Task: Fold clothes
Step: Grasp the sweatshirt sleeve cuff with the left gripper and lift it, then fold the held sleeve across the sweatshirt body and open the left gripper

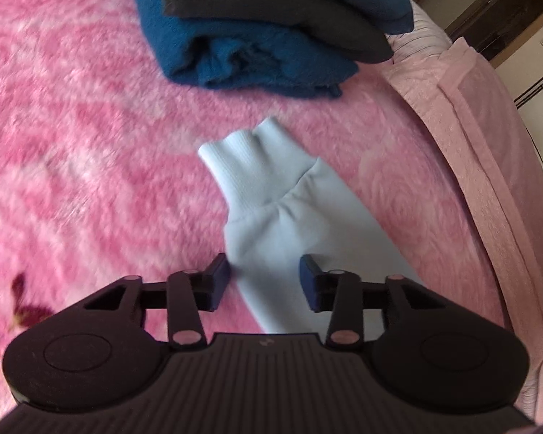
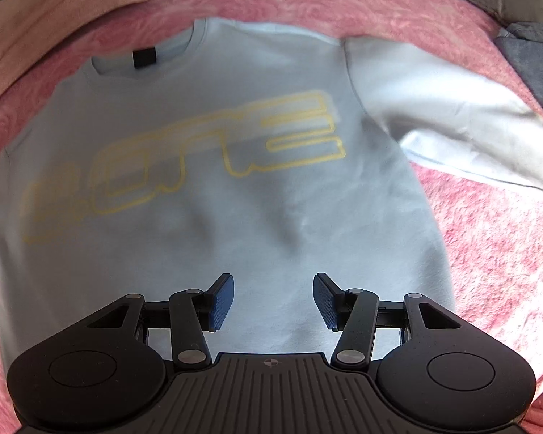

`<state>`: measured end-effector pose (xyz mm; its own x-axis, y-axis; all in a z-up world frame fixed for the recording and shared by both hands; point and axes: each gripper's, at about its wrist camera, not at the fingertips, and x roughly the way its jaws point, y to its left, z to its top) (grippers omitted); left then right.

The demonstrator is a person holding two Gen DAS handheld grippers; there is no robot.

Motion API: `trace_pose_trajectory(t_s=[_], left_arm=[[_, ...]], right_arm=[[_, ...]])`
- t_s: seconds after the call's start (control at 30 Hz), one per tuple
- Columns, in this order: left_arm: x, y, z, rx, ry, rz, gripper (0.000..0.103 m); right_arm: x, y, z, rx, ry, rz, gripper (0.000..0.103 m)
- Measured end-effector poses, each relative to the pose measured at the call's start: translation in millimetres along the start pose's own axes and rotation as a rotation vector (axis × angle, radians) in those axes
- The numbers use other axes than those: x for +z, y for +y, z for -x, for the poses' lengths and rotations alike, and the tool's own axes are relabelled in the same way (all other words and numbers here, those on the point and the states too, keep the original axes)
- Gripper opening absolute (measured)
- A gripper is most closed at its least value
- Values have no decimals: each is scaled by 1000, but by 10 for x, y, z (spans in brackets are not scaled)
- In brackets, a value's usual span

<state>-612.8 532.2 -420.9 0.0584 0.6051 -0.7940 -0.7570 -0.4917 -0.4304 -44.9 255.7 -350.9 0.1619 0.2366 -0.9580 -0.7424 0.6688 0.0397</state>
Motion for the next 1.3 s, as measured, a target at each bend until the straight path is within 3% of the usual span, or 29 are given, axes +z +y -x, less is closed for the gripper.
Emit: trace_pose_trajectory(t_s=[0.07,0.2,0.27,0.37,0.5,0.6,0.67,0.77,0.87,1.03,1.17,1.3], left_arm=[[16,-38,-44,6,-9,-15,3],[-21,-339,142,16,-79,-95,1],[-91,-636,335,-47,-120,-174,1],[-359,-1255,713,-232,-160,-339,1],[-1125,-2118,1285,-601,-110,-580,1],[-1965,-2535,1492,-854,73,-728,10],[-2527,-2673,1458,-913,203,-819,18],[-3240,-2691,1227,-792,381,-1000,30],[-3534,-2536,1102,-677,458,-1159,28],[-3220,-2205,979,-553,417,-1207,26],[-2868,-2074,790,-408,331,-1202,26],[-2643,-1975,698,-352,301,-1164,26]], right_arm=[[-23,-13,-31,3,7,16,52],[-15,-187,15,-12,-18,33,52],[-2,-303,51,-24,-35,36,52],[22,-502,111,-38,-58,24,52],[69,-827,212,-36,-88,-56,52],[107,-973,271,-43,-119,-94,52],[135,-1062,292,-38,-137,-116,53],[168,-1169,283,-30,-141,-149,53],[190,-1260,255,-5,-136,-201,53],[230,-1286,171,137,-156,-286,52],[358,-1220,46,331,-179,-380,52],[545,-1110,-245,448,-153,-479,52]])
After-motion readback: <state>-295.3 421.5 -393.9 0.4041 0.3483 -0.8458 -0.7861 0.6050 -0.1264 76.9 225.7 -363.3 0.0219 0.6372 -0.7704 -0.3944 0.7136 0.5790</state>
